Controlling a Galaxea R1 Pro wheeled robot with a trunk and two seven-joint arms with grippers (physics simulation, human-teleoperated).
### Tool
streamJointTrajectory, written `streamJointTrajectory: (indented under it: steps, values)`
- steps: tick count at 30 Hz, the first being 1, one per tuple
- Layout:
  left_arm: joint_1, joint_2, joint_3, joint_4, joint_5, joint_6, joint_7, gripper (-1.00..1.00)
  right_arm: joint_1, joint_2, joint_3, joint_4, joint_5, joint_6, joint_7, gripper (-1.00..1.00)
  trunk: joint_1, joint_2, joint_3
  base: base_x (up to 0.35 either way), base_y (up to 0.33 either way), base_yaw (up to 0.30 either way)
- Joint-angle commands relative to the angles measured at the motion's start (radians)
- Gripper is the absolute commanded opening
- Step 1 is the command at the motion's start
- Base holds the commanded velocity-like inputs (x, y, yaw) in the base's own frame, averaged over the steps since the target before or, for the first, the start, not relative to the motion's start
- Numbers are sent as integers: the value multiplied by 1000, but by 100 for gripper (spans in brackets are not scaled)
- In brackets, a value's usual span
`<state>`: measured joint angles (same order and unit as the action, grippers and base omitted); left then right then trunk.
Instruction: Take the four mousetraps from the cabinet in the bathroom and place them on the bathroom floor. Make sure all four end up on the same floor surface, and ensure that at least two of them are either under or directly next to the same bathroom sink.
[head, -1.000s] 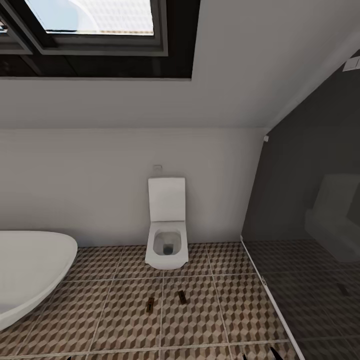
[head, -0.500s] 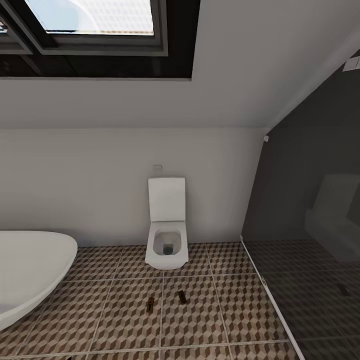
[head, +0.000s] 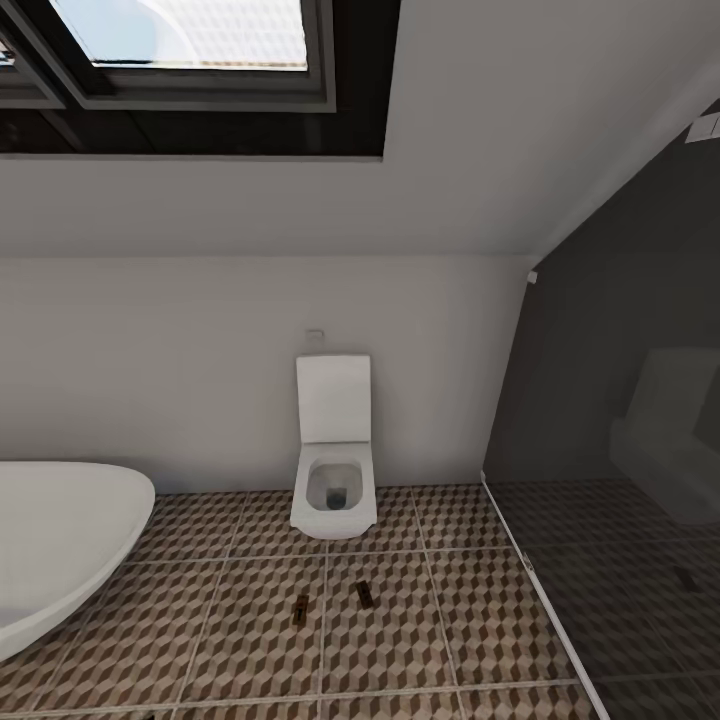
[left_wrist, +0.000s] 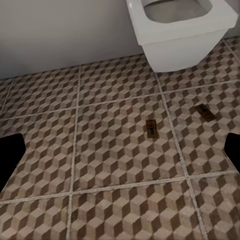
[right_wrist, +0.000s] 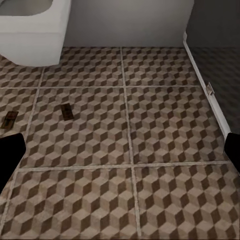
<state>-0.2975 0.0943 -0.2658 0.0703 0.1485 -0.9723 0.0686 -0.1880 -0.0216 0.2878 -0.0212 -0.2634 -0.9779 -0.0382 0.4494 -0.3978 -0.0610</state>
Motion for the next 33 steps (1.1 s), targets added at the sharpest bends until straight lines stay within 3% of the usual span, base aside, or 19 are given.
streamJointTrajectory:
  steps: [1,16,33]
  values:
    - [-1,-1,-9,3,3,-2,6,100,-1,1,9,0,-5,4,-4,100,1,-2,-2,0,0,0]
    - [7,-2,-9,3,3,121,4,100,-1,9,10,-2,-5,25,-1,100,1,-2,-2,0,0,0]
    - [8,-2,-9,3,3,142,2,100,-1,9,10,-2,-5,26,-2,100,1,-2,-2,0,0,0]
